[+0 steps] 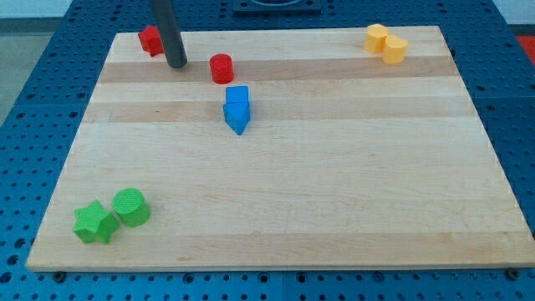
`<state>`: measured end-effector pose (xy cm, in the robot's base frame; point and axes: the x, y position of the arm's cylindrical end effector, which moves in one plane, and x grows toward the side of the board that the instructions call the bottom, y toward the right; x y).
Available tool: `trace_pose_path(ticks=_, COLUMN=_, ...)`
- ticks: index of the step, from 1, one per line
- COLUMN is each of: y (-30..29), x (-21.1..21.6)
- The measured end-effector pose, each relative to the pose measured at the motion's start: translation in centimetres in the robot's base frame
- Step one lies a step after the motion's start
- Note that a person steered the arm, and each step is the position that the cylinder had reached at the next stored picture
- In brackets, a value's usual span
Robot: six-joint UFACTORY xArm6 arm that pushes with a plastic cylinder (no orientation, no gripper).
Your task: Slide the red circle to the top center of the board
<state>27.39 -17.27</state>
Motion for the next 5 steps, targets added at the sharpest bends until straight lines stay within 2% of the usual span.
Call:
trace_pose_path(ticks=2, y=-0.1, x=2.8)
trace_pose_path(ticks=3, y=3.5, x=5.8)
trace_pose_path(ticks=4, y=5.3, x=5.3)
trace_pose_path(ticks=5, y=6.9, x=2.9)
